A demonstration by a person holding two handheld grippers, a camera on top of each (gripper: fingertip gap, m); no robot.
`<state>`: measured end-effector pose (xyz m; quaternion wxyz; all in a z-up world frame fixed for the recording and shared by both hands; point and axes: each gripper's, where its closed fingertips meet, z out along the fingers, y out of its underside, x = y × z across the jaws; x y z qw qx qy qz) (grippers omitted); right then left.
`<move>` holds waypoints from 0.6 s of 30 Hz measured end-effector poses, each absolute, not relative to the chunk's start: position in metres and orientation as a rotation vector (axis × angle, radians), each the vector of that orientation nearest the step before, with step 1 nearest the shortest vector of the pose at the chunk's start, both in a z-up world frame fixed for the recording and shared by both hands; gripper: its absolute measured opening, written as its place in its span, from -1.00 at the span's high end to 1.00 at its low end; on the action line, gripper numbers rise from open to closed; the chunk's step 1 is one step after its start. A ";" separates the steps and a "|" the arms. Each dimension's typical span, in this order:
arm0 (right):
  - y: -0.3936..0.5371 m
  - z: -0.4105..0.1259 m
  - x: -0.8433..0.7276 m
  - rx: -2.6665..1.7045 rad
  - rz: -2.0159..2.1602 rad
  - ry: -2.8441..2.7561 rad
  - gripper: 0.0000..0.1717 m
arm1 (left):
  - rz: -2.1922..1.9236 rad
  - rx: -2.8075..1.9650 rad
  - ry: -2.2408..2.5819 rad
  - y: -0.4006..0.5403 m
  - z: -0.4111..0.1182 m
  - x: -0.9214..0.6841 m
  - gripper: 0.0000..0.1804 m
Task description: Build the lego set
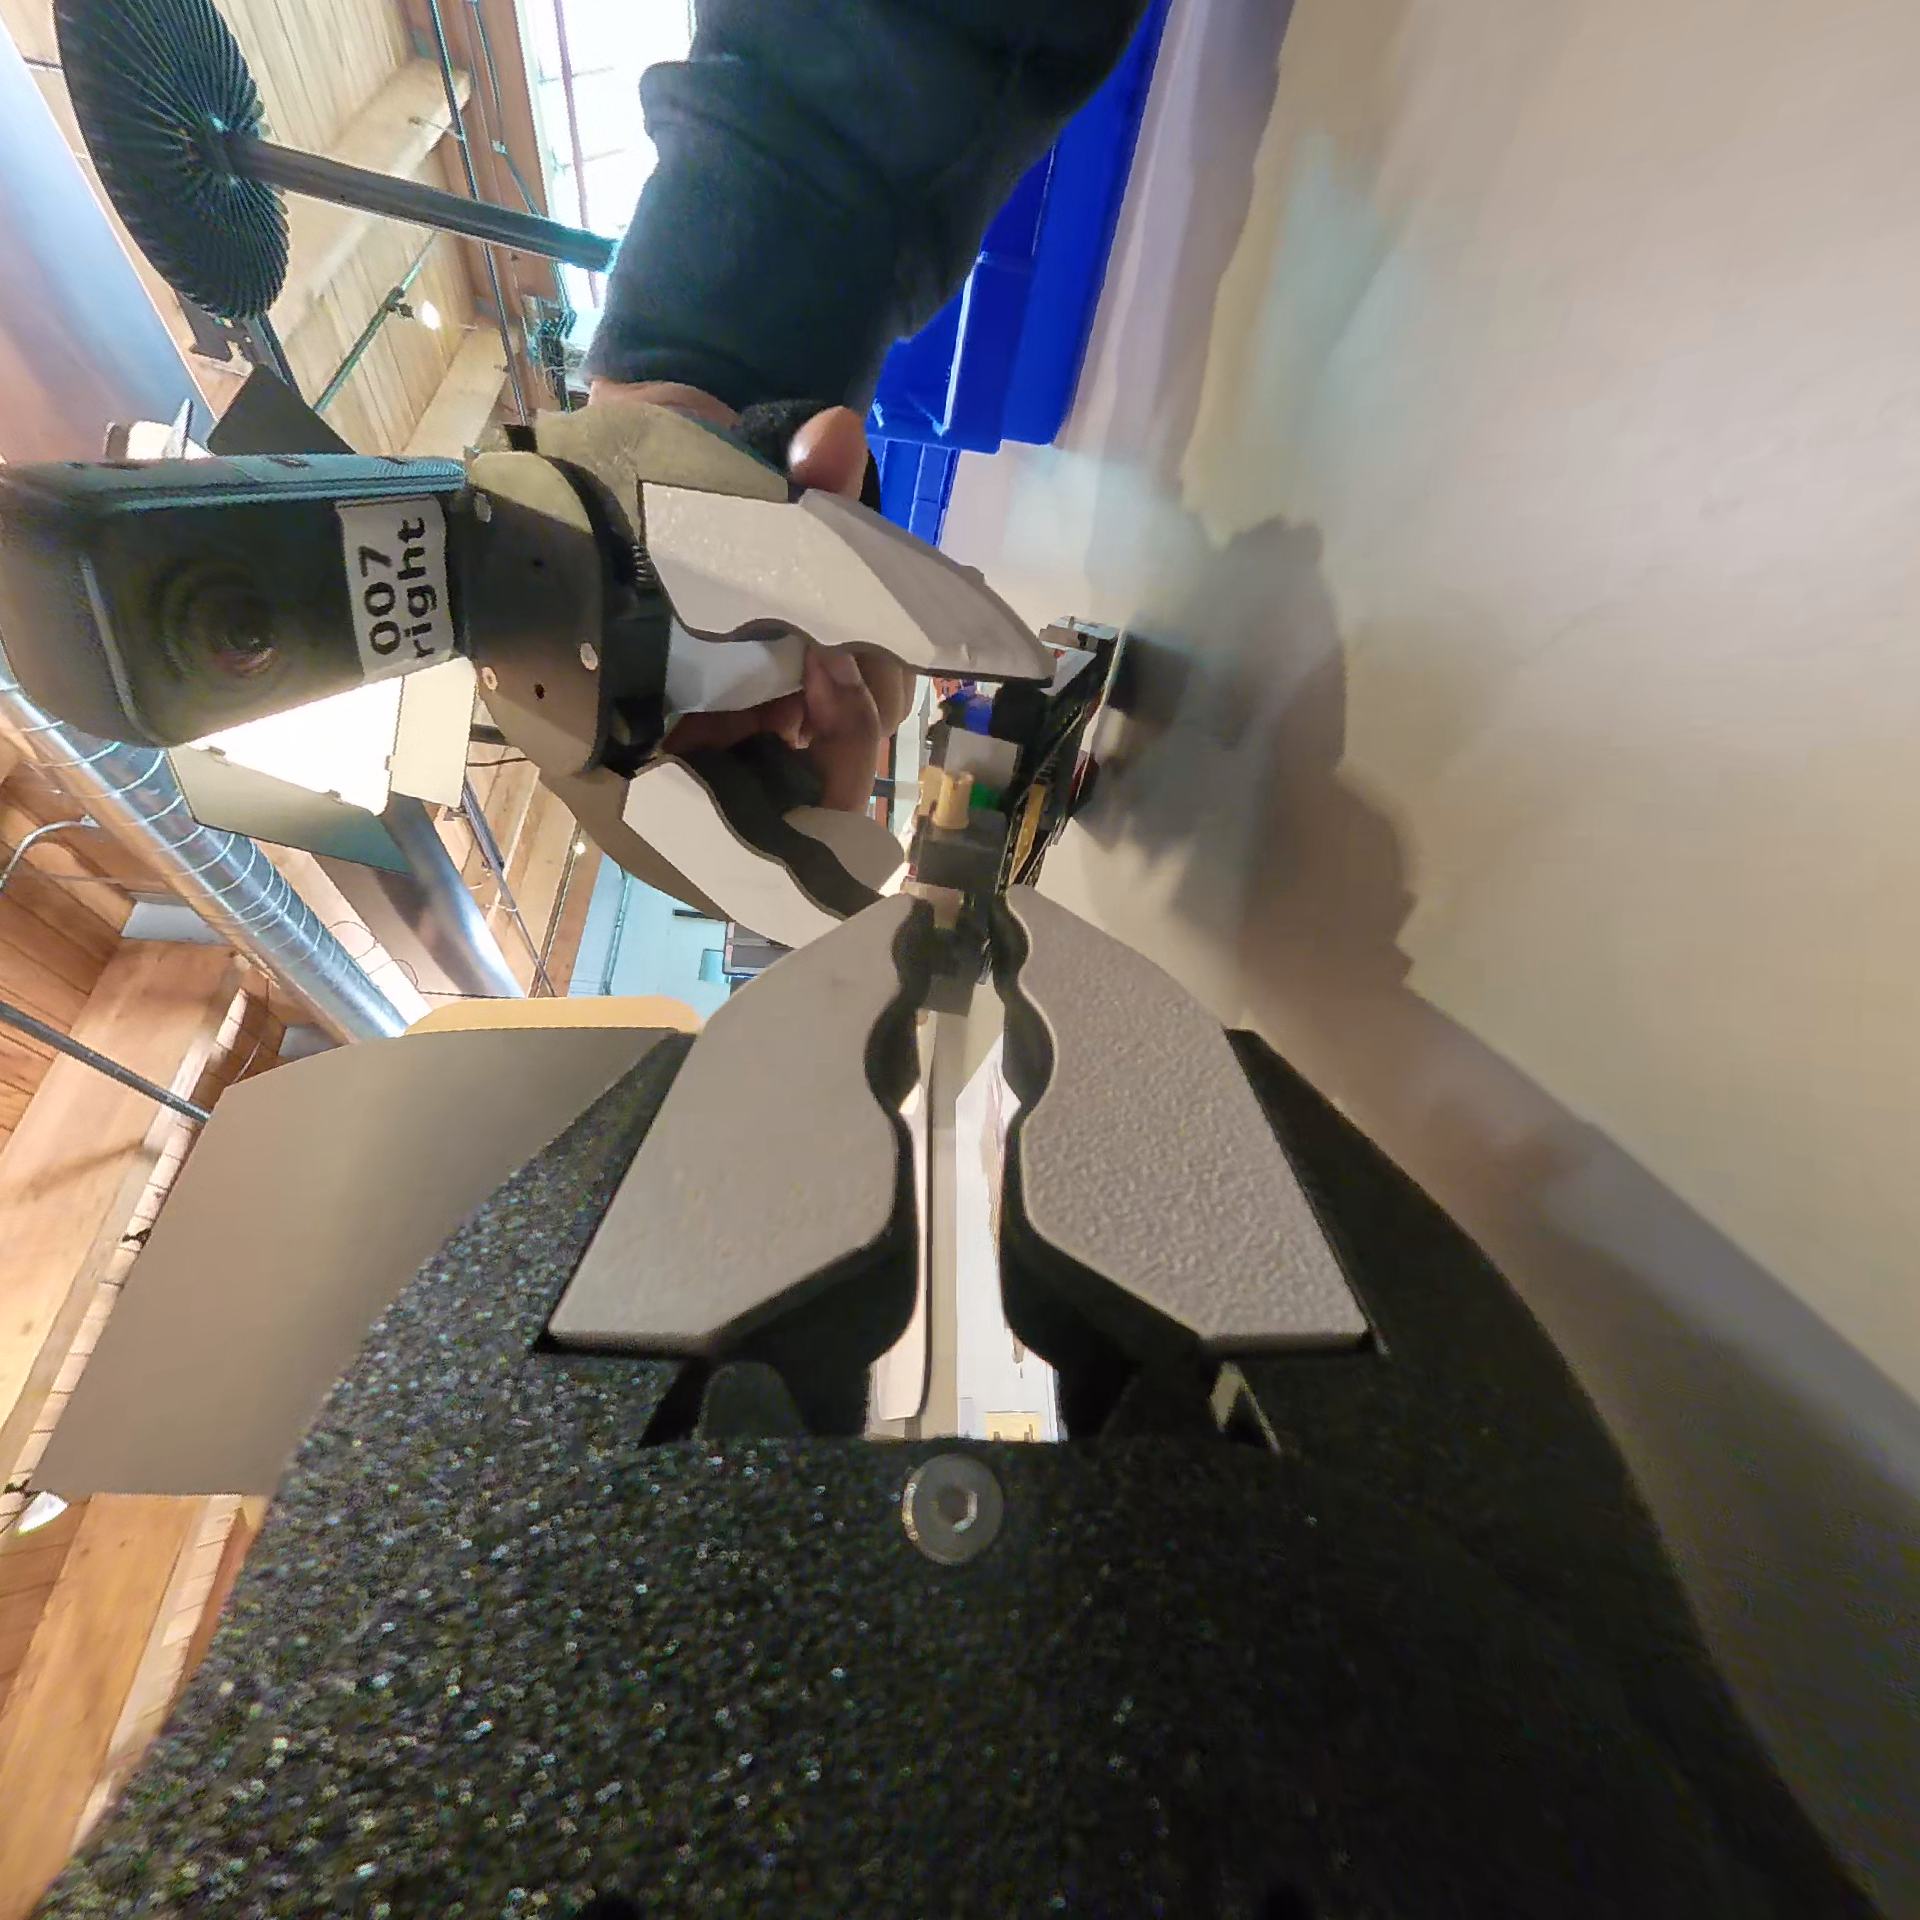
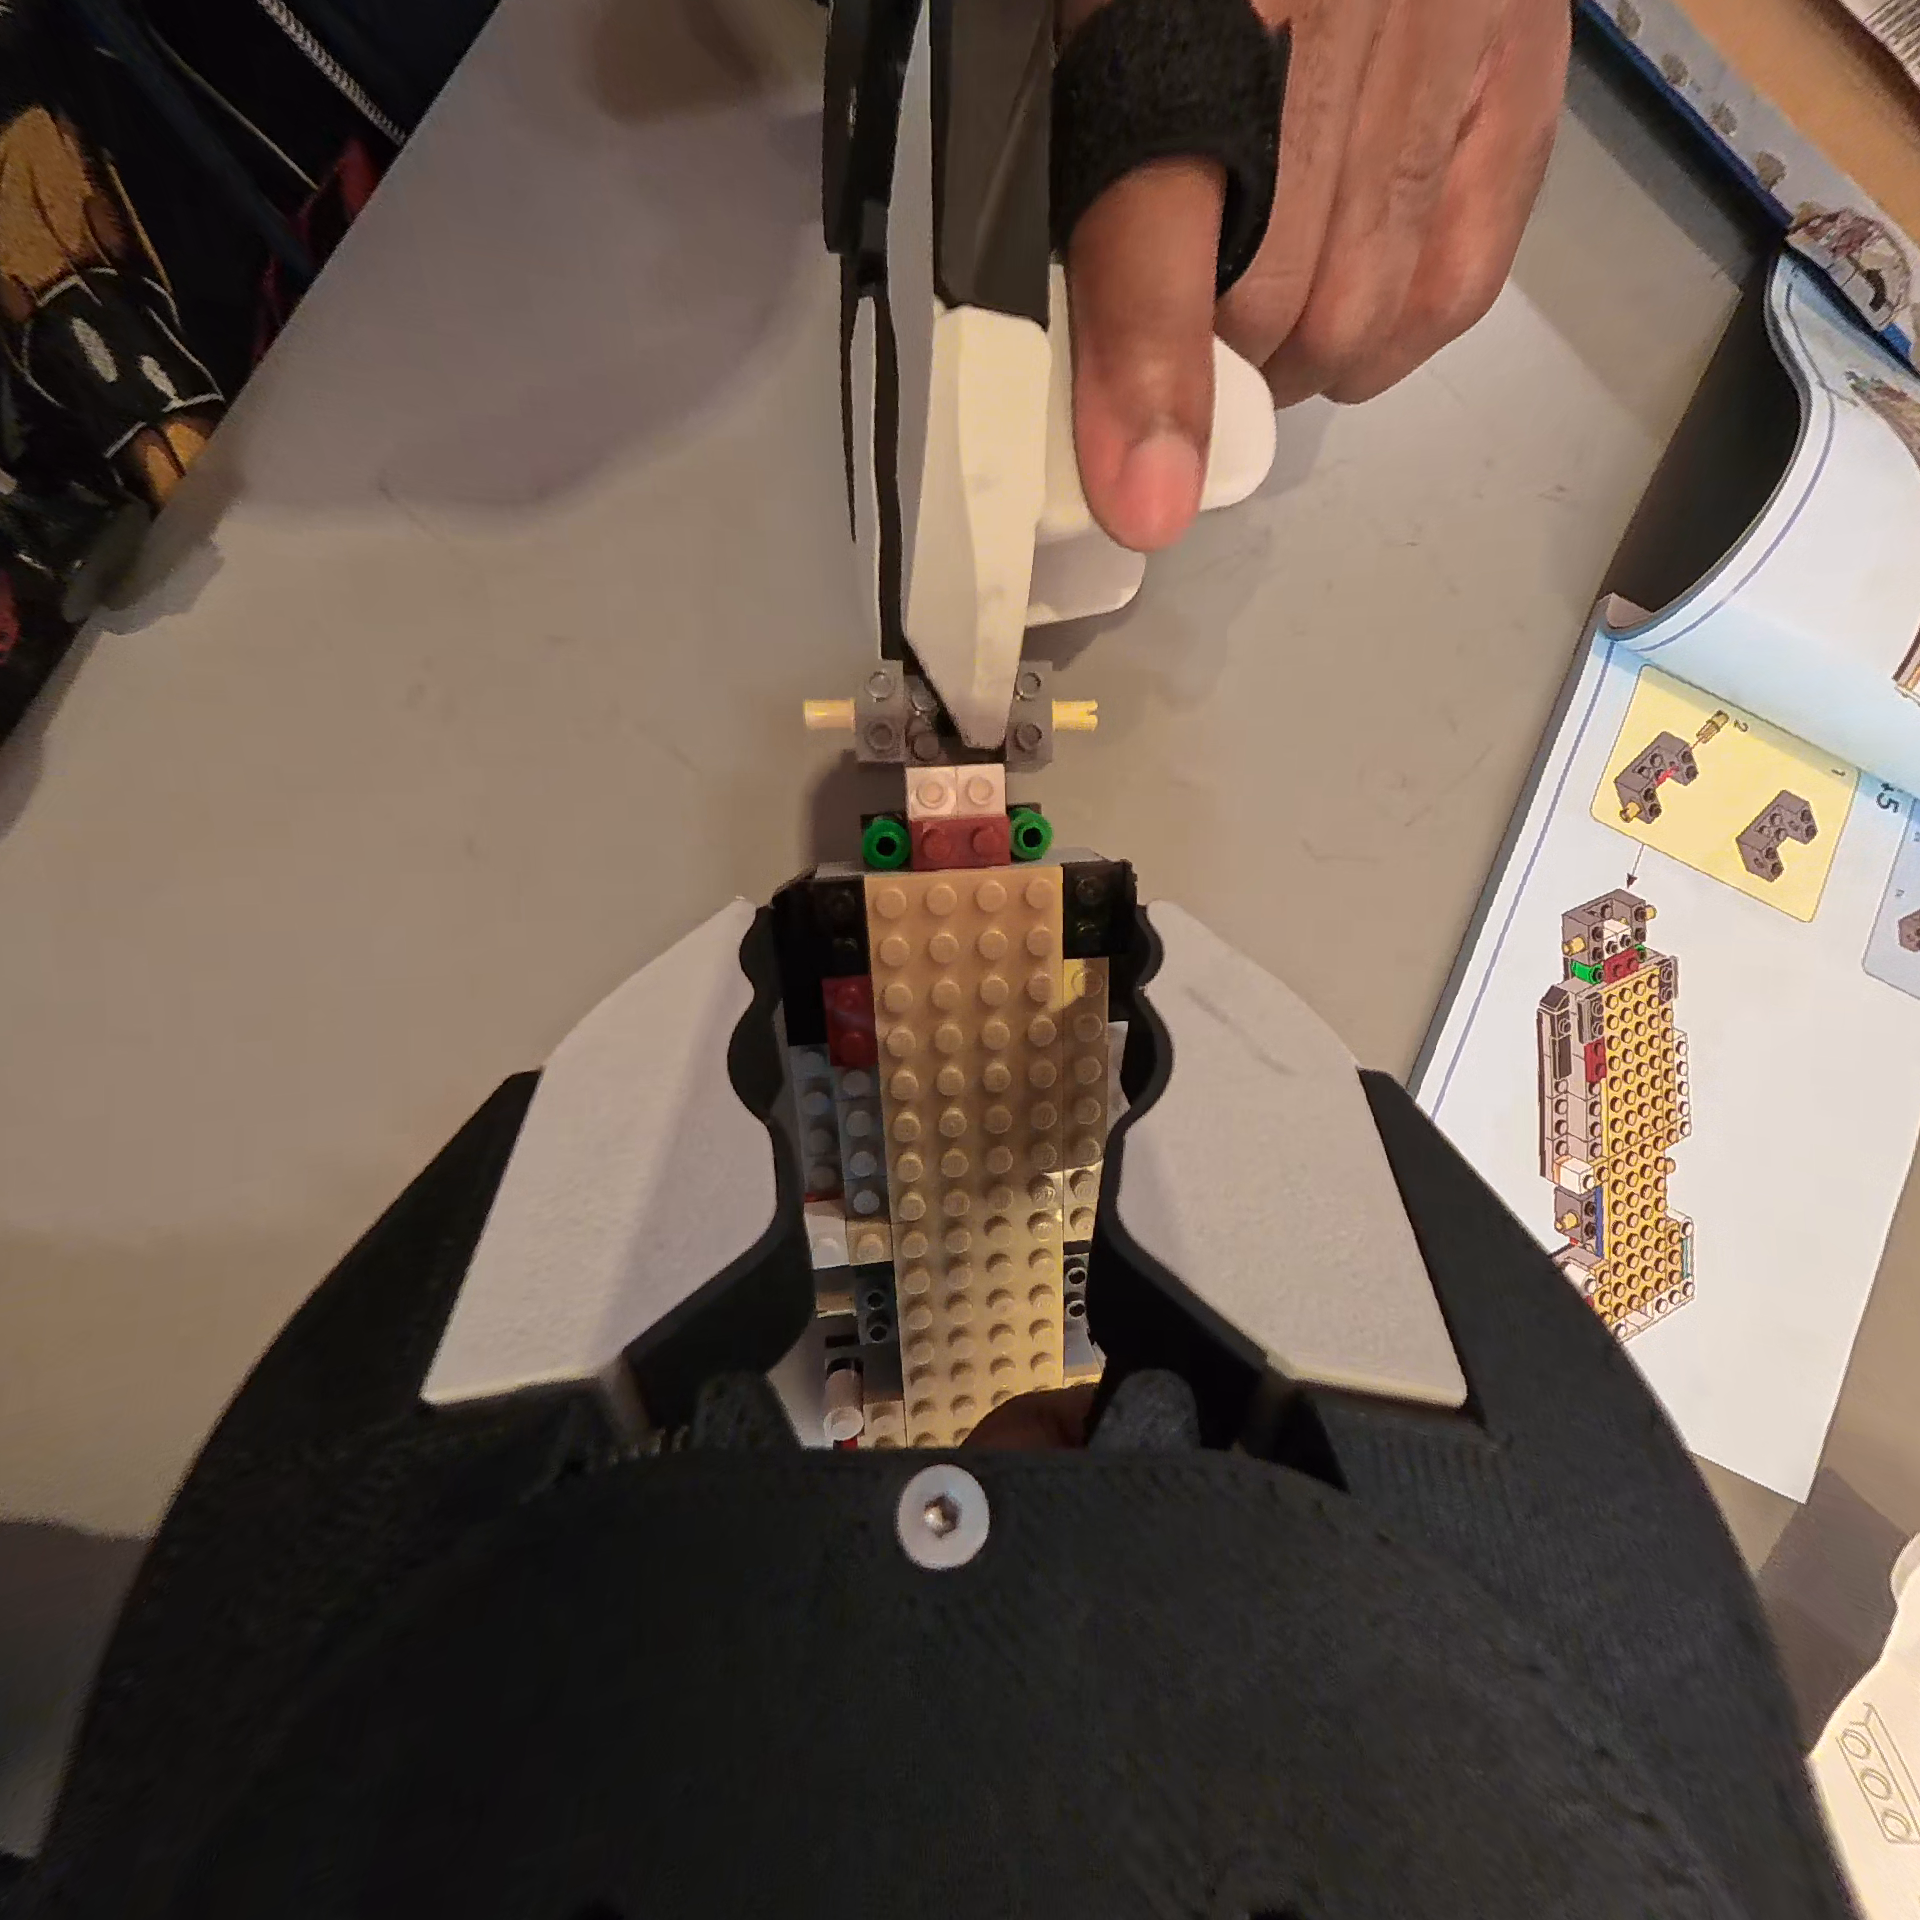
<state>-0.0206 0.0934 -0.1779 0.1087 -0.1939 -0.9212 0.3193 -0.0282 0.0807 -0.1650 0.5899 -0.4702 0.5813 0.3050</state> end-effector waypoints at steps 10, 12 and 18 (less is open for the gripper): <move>0.092 -0.178 -0.022 -0.576 0.946 -2.704 0.26 | 0.705 -1.133 1.318 0.084 -0.164 -0.032 0.77; 0.092 -0.179 -0.023 -0.579 0.941 -2.705 0.26 | 0.714 -1.141 1.306 0.086 -0.164 -0.033 0.68; 0.091 -0.181 -0.024 -0.585 0.927 -2.708 0.26 | 0.729 -1.153 1.278 0.088 -0.161 -0.034 0.59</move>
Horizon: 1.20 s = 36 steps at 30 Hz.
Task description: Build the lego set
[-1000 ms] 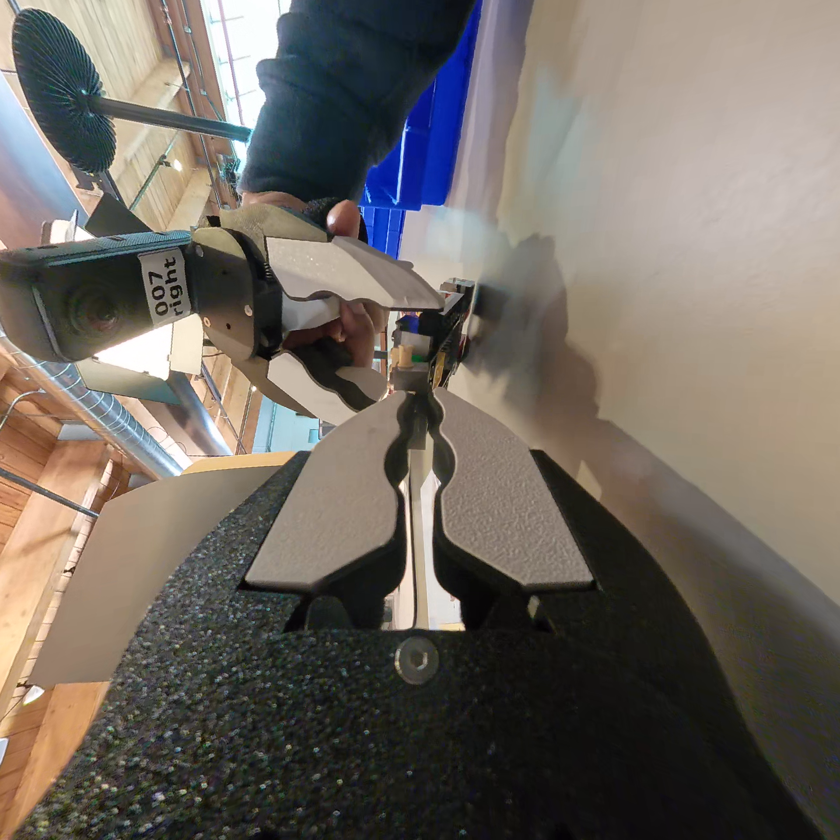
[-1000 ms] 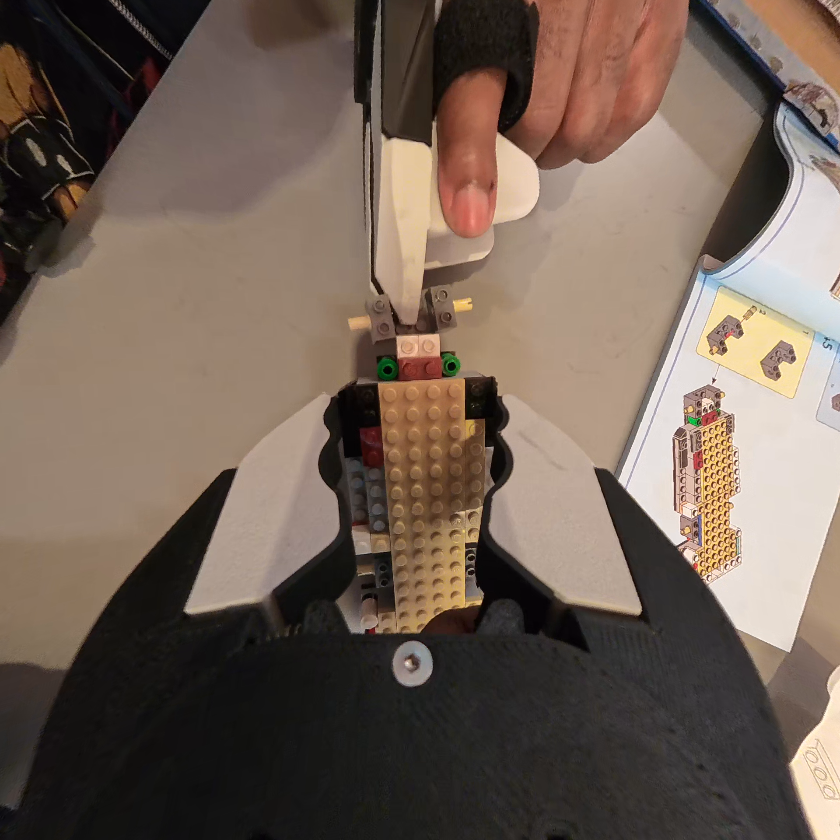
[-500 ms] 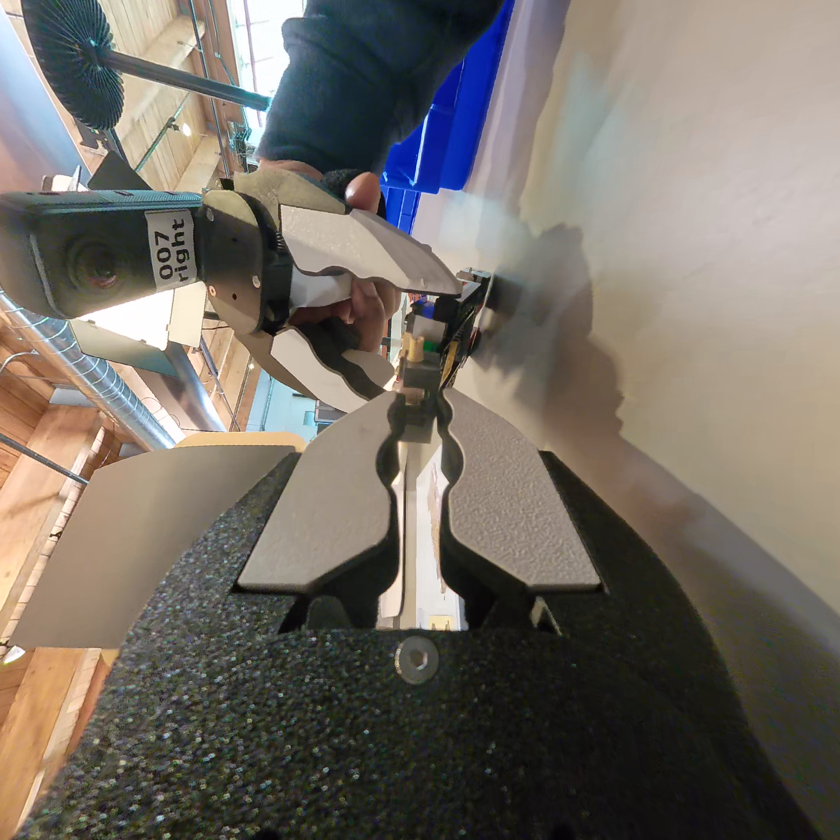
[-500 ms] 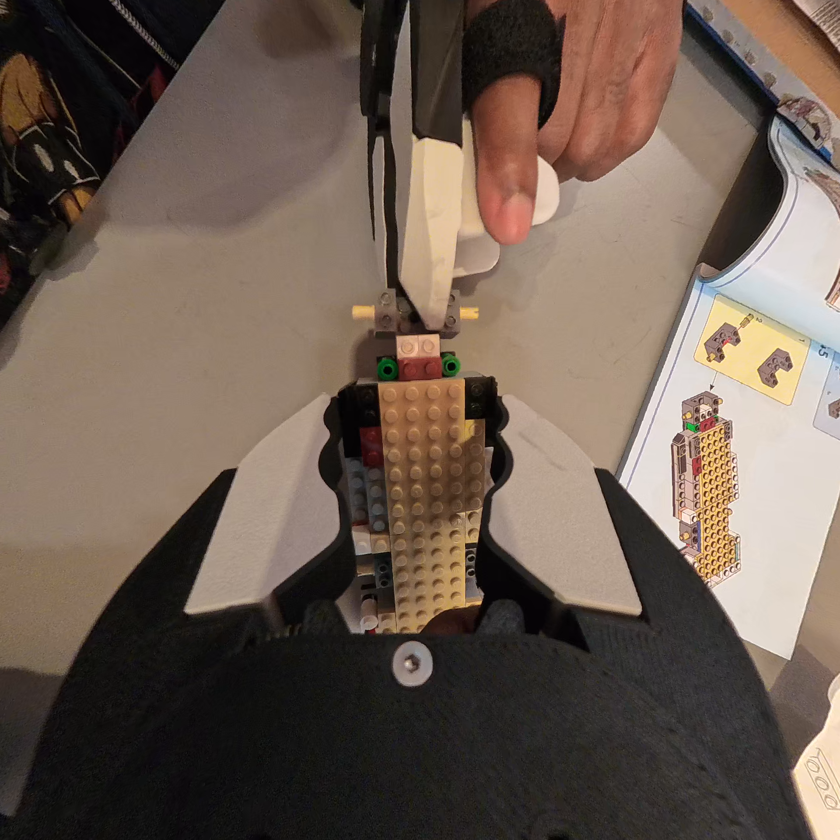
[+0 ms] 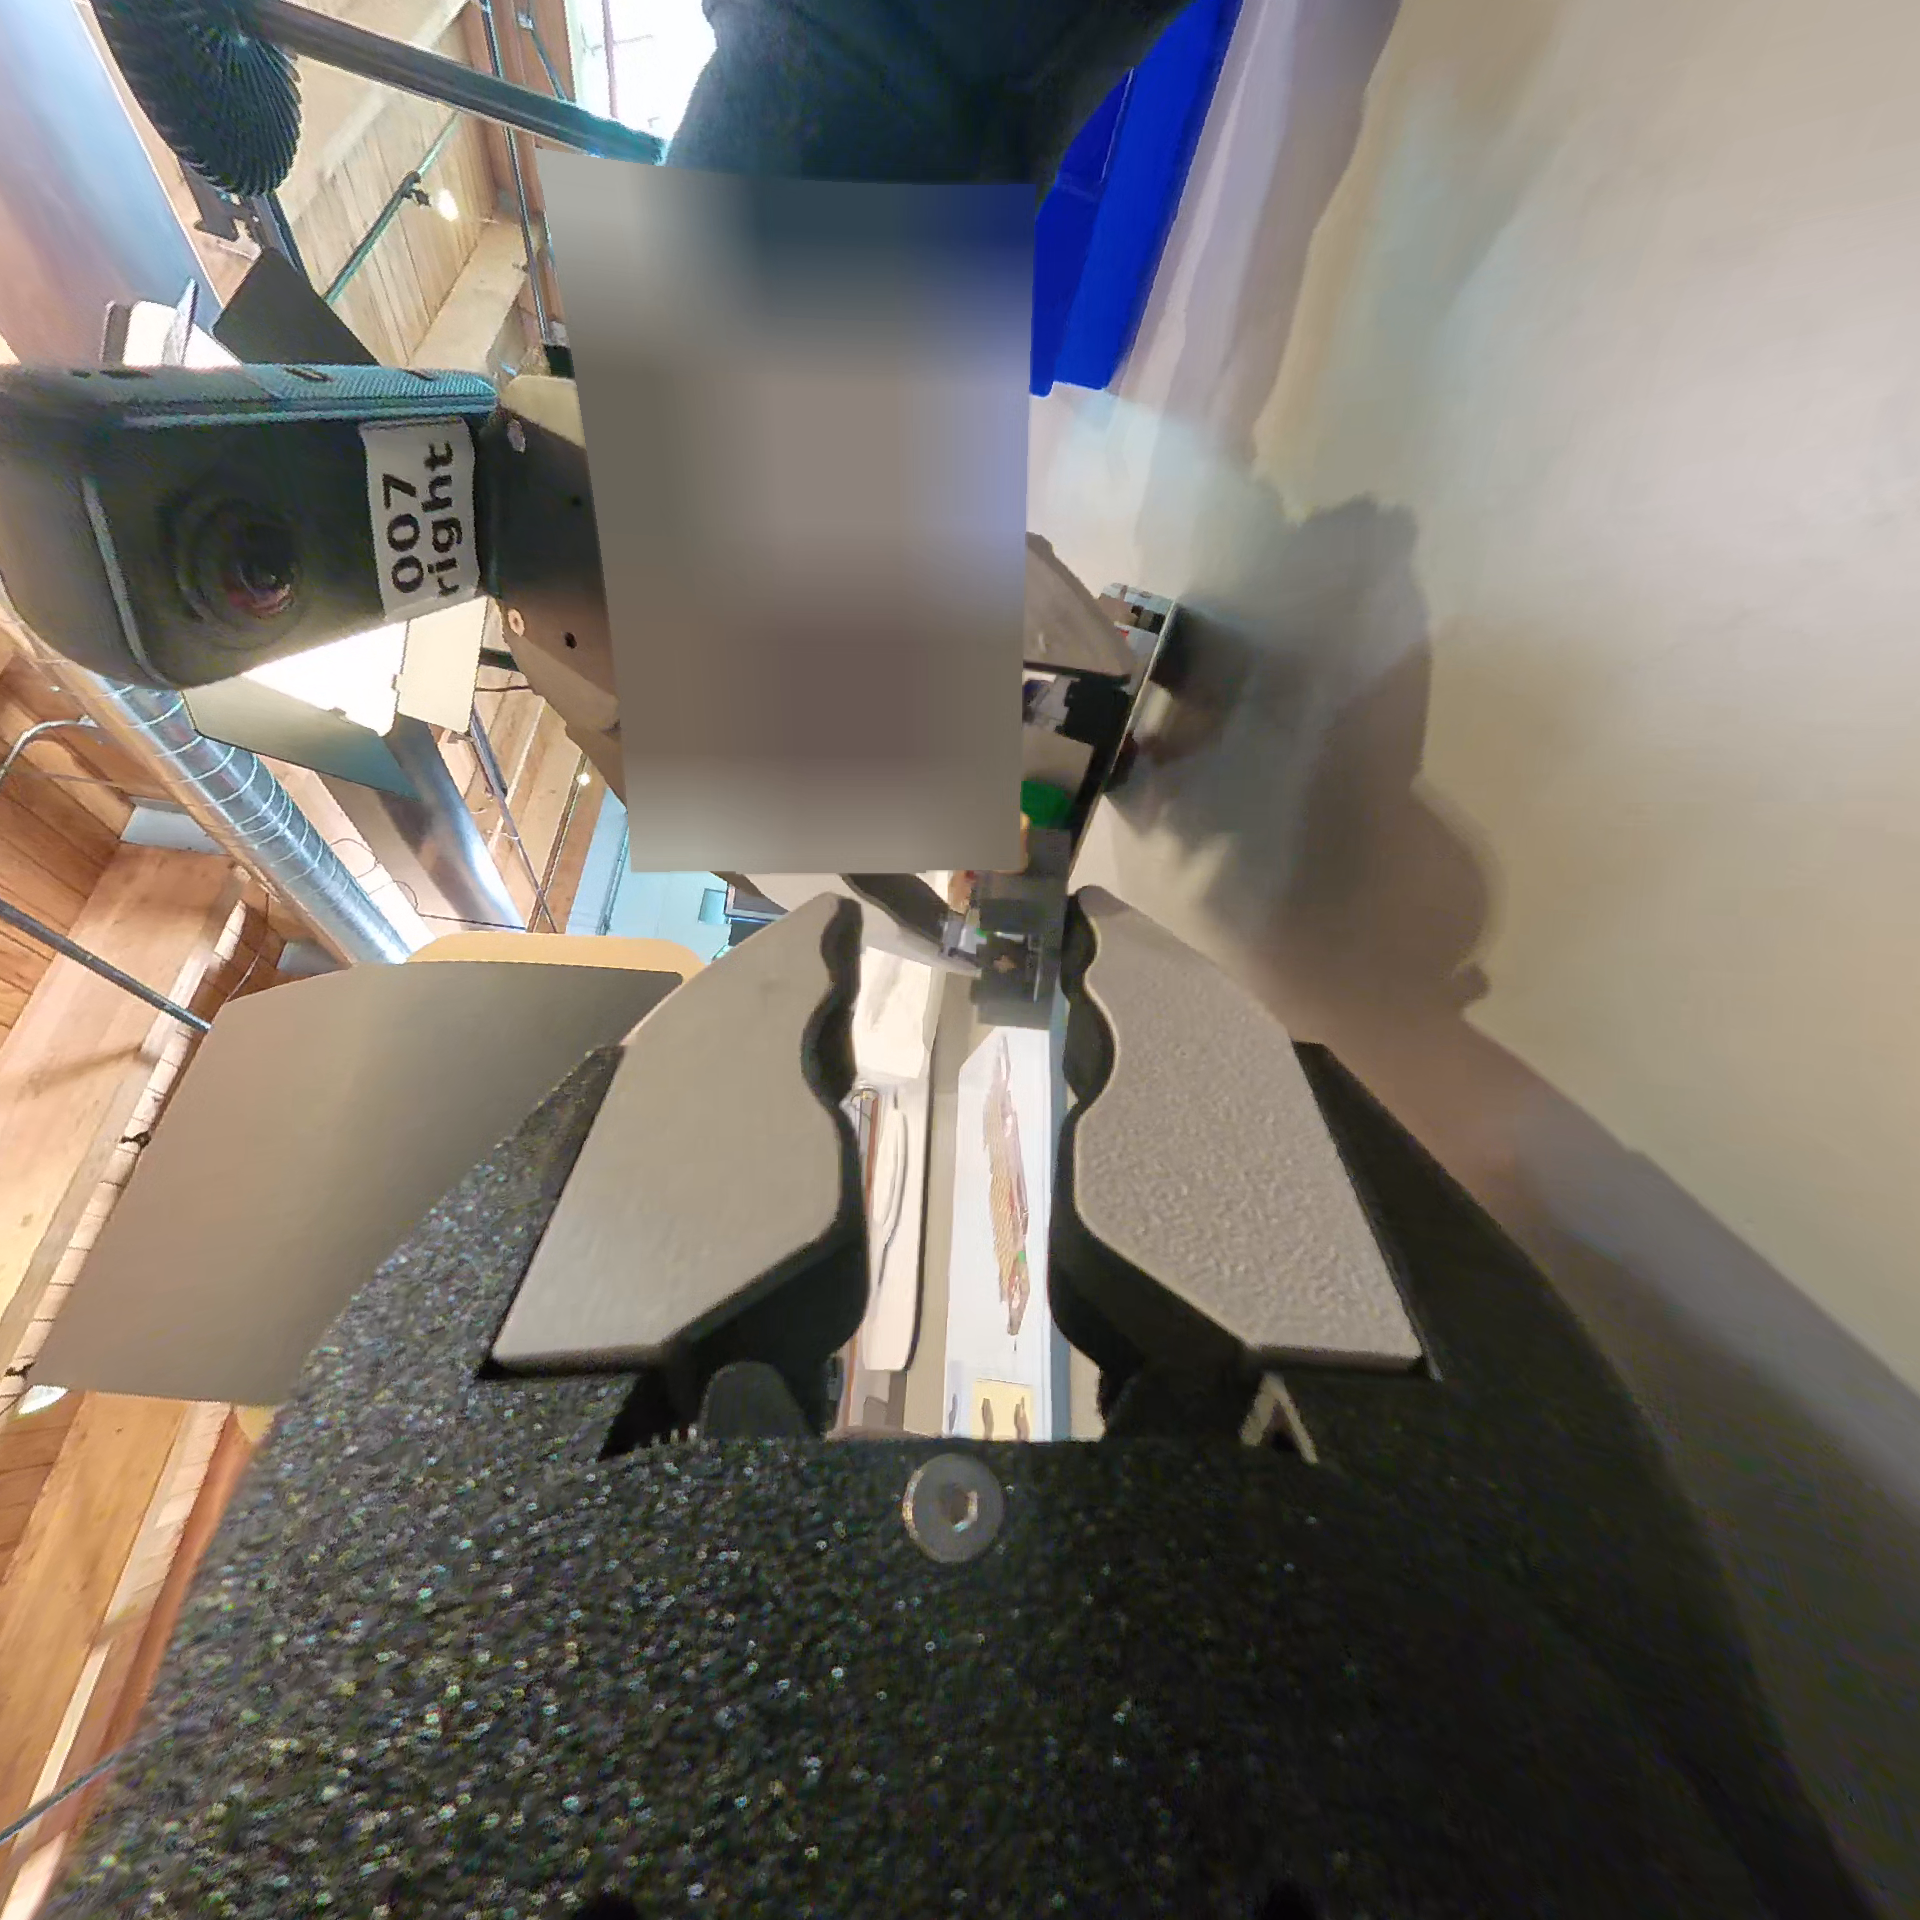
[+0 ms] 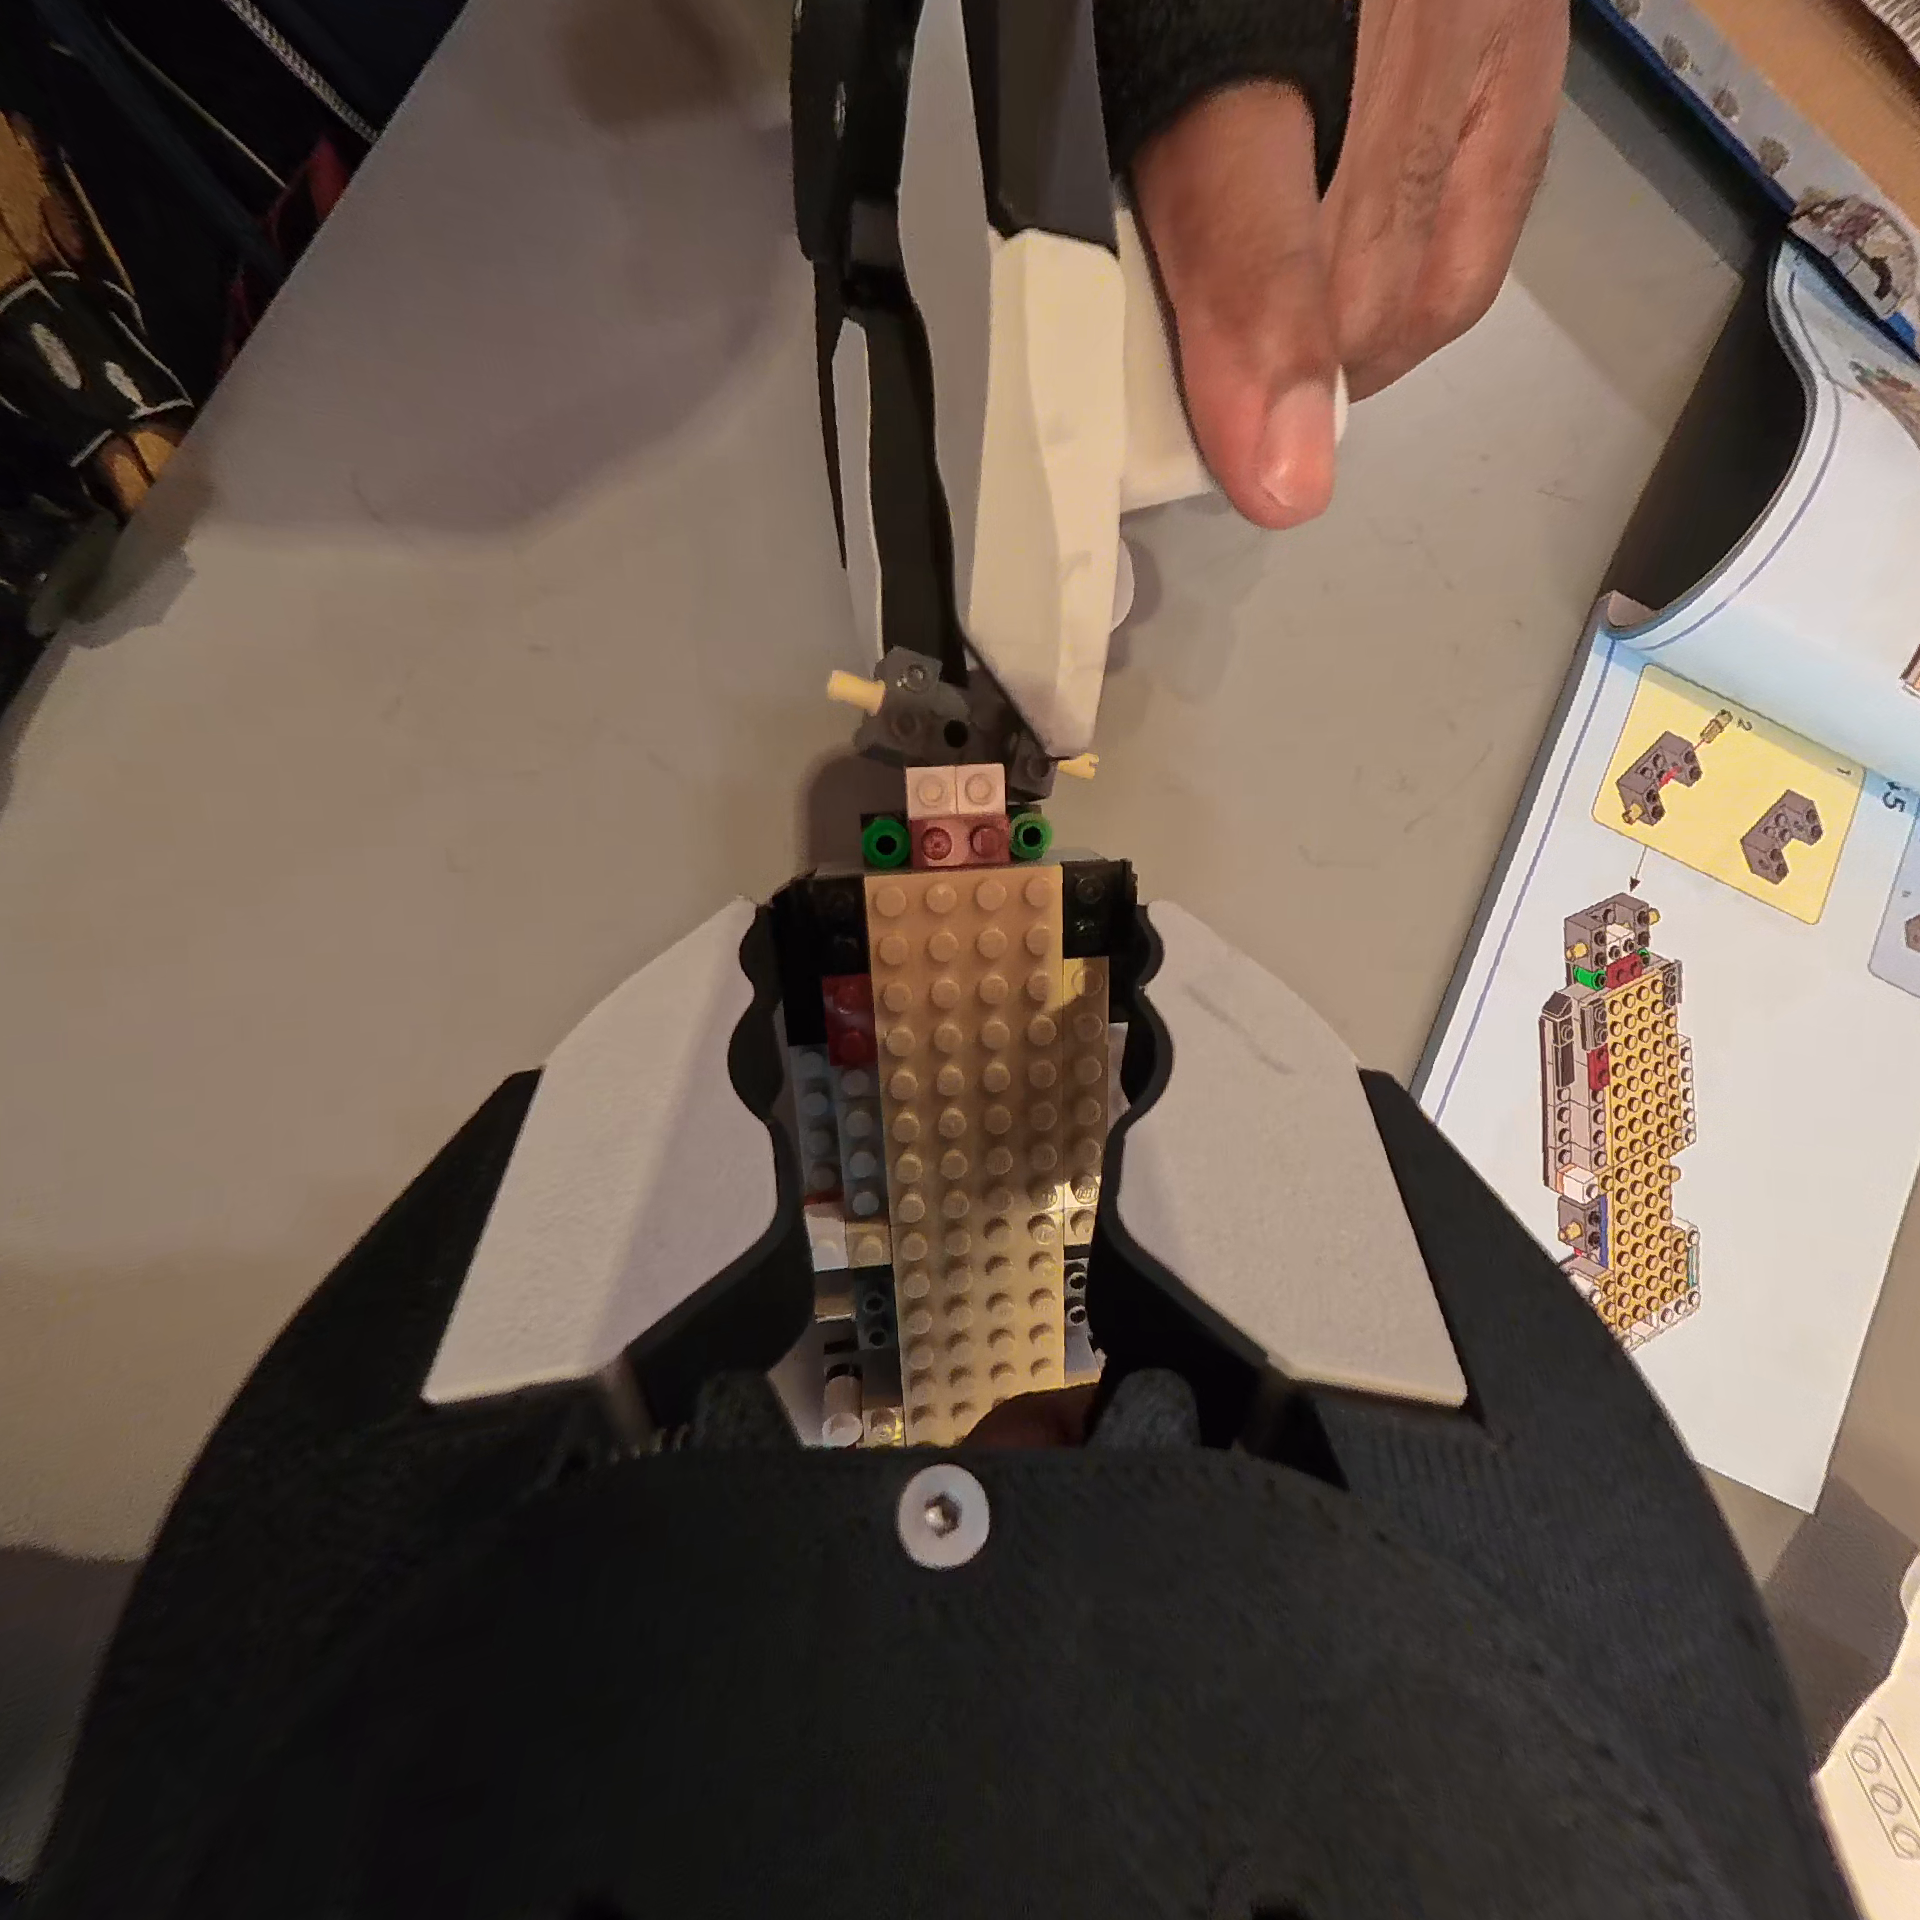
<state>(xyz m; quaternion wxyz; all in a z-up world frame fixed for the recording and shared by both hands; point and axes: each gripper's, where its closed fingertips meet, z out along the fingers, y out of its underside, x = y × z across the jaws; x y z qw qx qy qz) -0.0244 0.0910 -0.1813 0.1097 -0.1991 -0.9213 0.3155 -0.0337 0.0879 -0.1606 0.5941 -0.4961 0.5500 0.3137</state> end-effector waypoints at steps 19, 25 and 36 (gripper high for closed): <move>0.092 -0.183 -0.031 -0.660 0.899 -2.694 0.26 | 0.914 -1.122 1.311 0.093 -0.158 -0.038 0.50; 0.091 -0.185 -0.034 -0.684 0.894 -2.706 0.26 | 0.973 -1.113 1.387 0.093 -0.159 -0.038 0.43; 0.092 -0.166 -0.038 -0.739 0.990 -2.631 0.26 | 0.974 -1.136 1.425 0.096 -0.140 -0.038 0.47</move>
